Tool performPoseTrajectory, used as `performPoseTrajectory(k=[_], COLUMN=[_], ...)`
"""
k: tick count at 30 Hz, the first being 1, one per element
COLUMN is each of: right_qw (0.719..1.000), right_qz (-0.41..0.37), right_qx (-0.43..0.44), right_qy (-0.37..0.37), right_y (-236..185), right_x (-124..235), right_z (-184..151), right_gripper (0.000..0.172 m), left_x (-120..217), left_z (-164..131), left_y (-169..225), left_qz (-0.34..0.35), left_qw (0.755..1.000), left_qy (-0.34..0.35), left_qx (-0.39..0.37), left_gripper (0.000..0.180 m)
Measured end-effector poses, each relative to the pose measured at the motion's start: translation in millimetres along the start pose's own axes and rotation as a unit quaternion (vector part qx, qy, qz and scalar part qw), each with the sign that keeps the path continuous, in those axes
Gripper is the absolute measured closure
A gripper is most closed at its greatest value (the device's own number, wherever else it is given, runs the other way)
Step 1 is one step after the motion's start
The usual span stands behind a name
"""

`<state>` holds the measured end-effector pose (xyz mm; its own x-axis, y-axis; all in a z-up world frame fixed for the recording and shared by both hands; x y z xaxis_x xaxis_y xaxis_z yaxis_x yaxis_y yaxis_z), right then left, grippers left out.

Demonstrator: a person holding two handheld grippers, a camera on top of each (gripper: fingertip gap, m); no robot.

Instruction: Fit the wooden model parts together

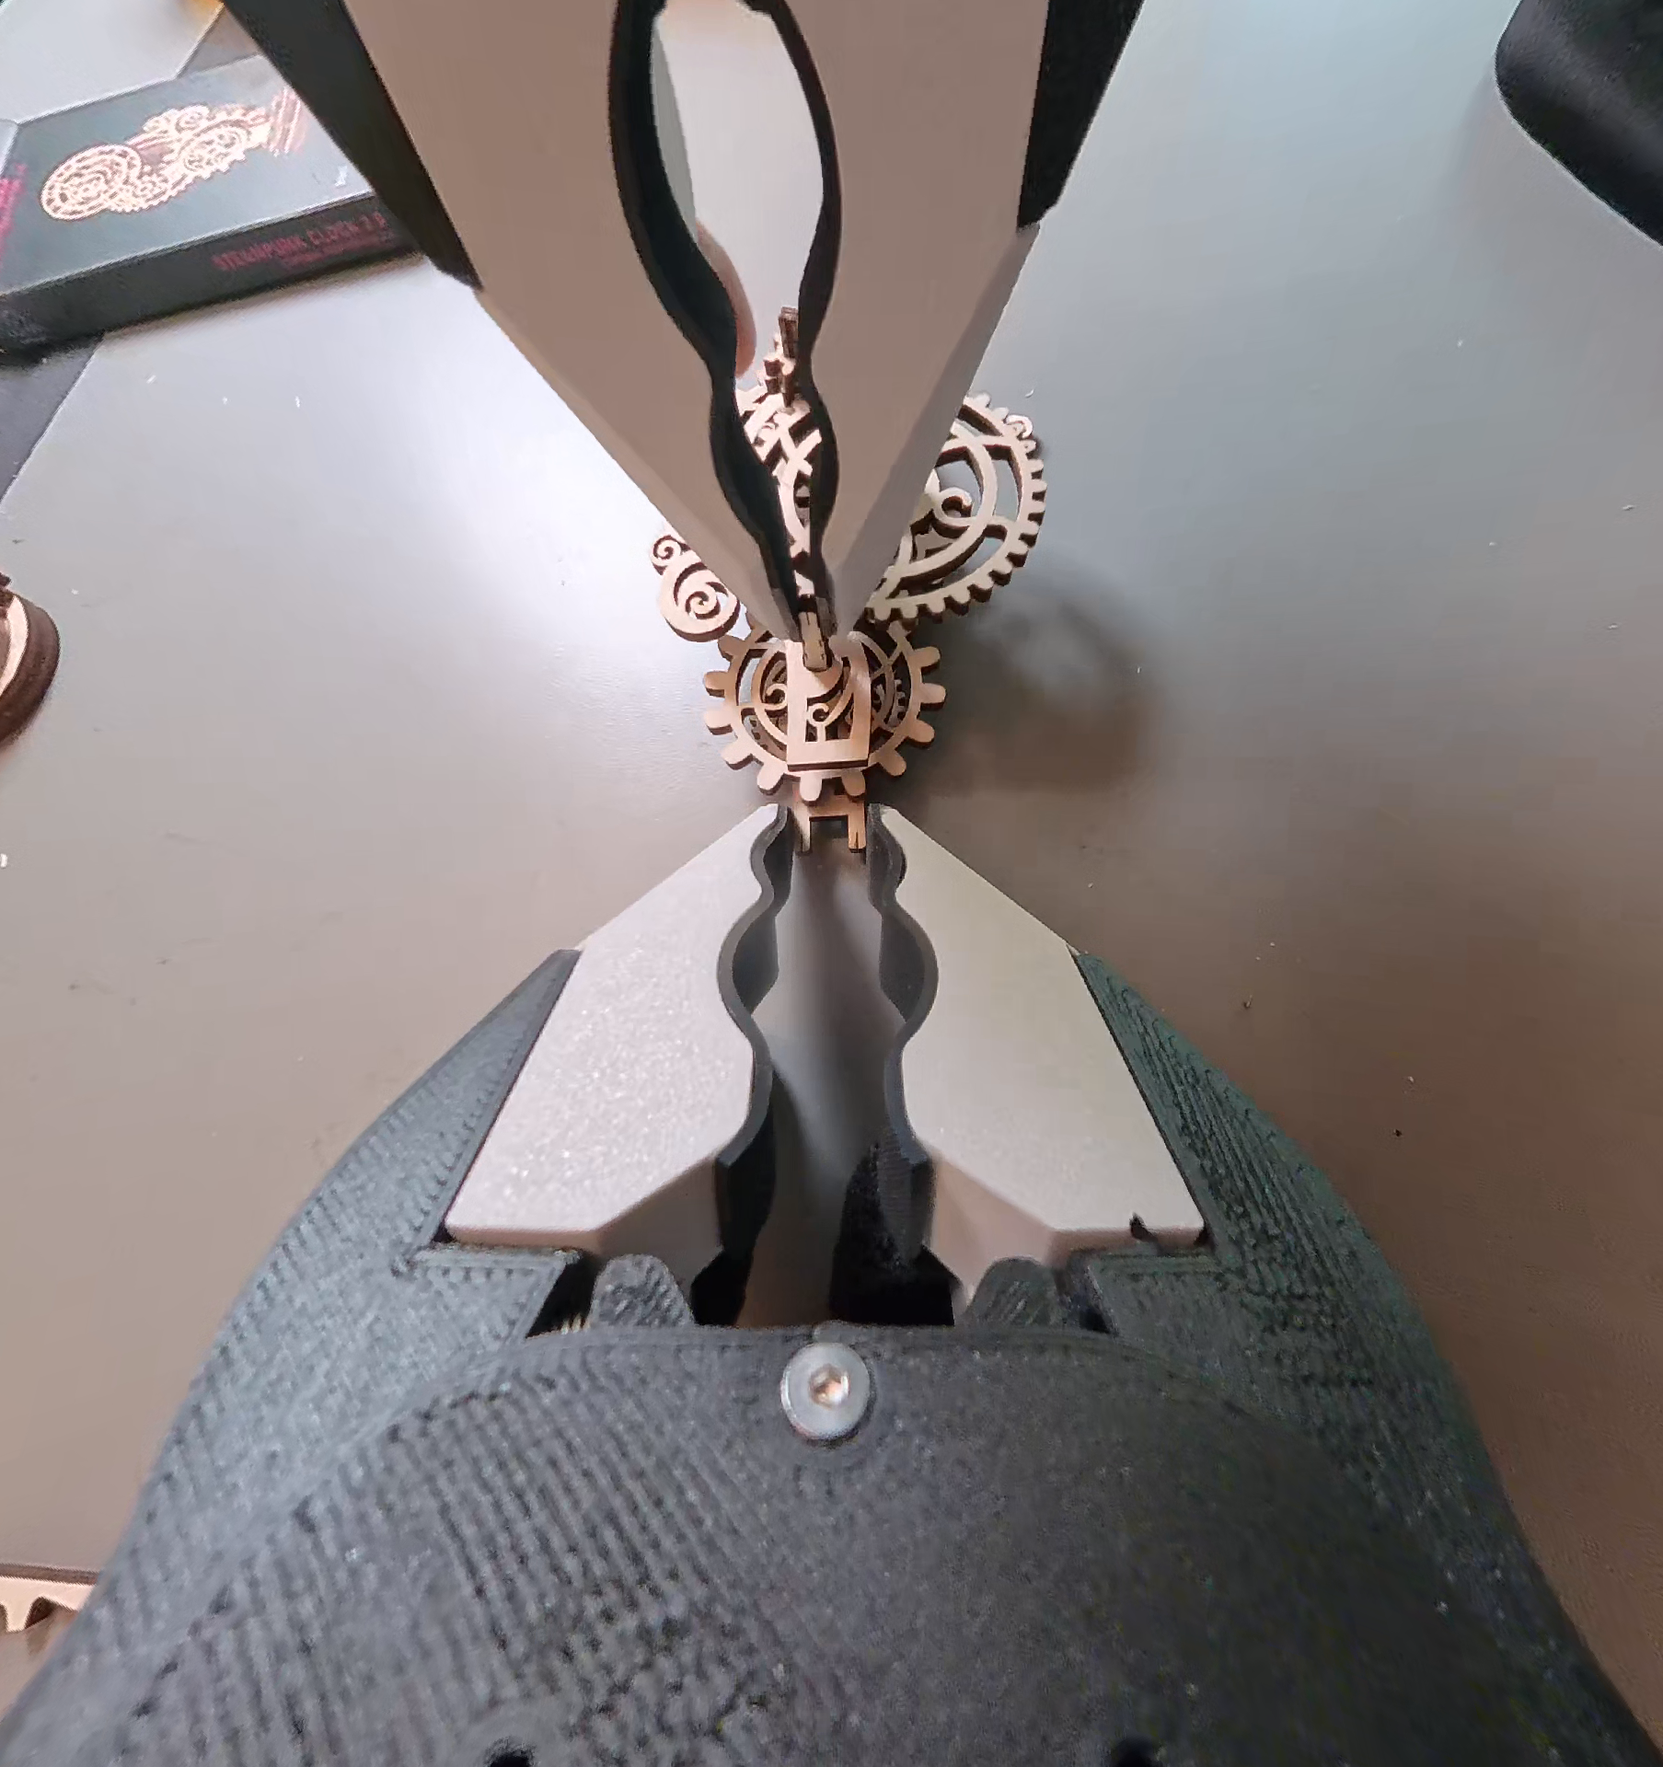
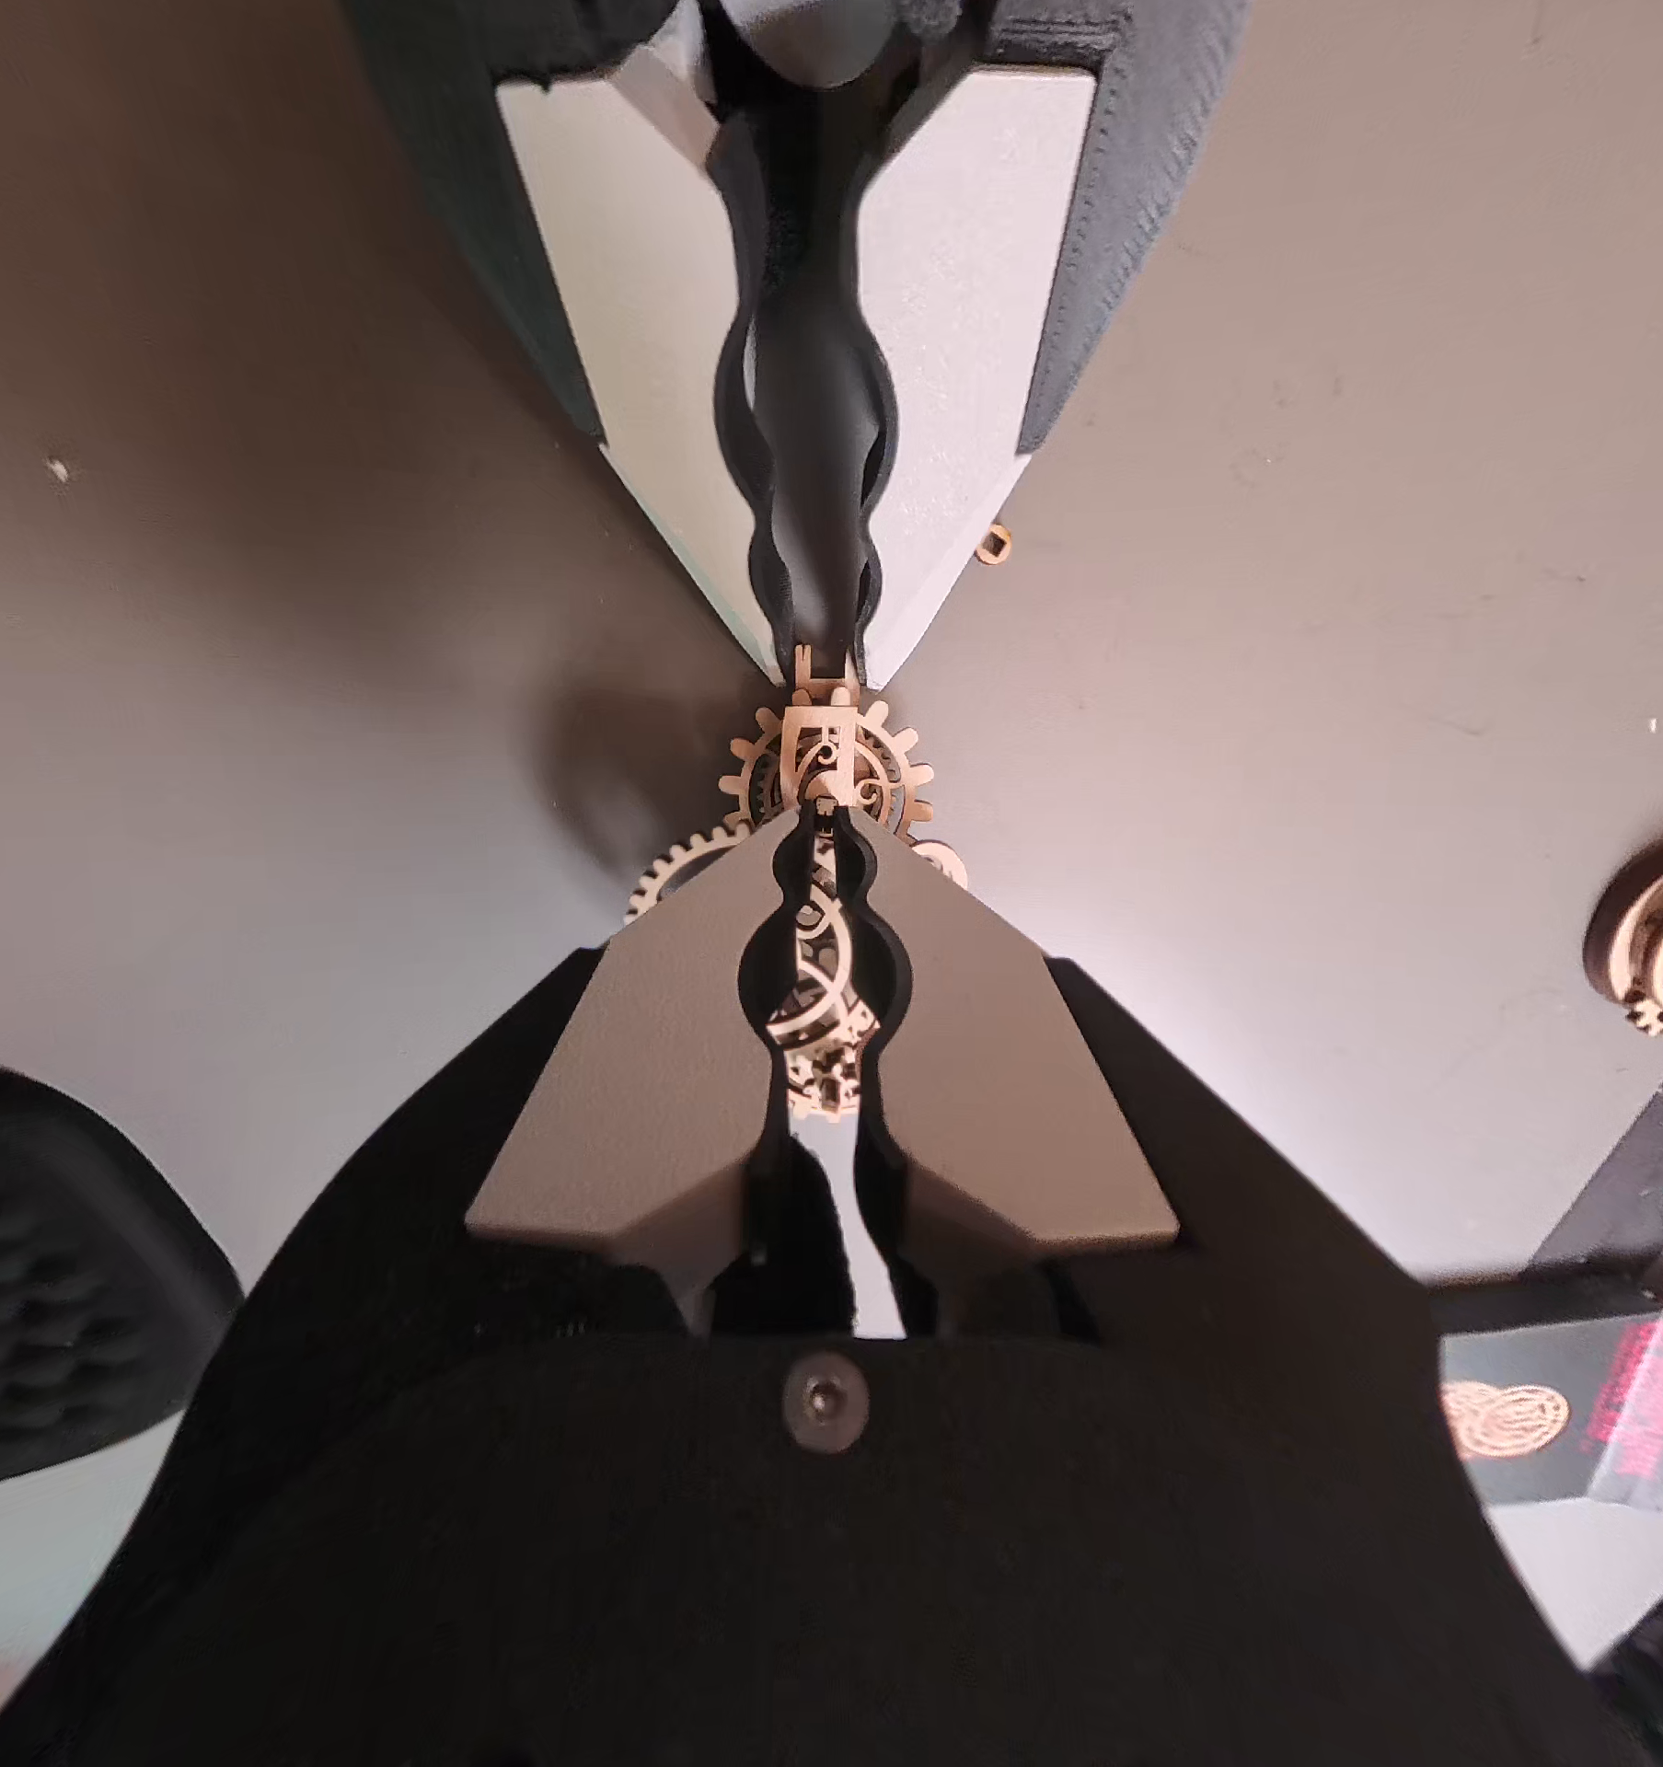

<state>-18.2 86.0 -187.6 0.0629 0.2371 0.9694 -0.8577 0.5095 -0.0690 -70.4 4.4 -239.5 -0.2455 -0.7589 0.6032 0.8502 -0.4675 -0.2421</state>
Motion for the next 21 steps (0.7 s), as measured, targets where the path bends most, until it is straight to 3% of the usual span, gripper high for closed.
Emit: performPoseTrajectory(k=[17, 21], right_qw=[1.000, 1.000], right_qz=[0.006, -0.007], right_qx=[-0.010, -0.021], right_qy=[-0.024, -0.004], right_y=[0.1, -1.5], right_x=[2.0, 19.8], right_z=[2.7, 1.4], right_gripper=[0.169, 0.155], left_x=[0.6, 1.0], left_z=[-0.3, -0.6], left_y=[0.9, 1.4], left_qz=[-0.001, 0.000], left_qw=[1.000, 1.000], left_qy=[0.002, 0.001], left_qx=[0.000, 0.000], left_gripper=[0.167, 0.167])
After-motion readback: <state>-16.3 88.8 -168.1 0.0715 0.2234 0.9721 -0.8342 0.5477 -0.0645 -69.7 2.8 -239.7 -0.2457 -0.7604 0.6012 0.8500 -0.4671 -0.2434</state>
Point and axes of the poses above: each gripper's, where its closed fingertips meet, x back along the fingers, z out of its top, y = z × x across the jaws, the point moved 8 cm from there along x, back along the fingers, and after that the axes turned 8 degrees about z, right-handed, at the moved point
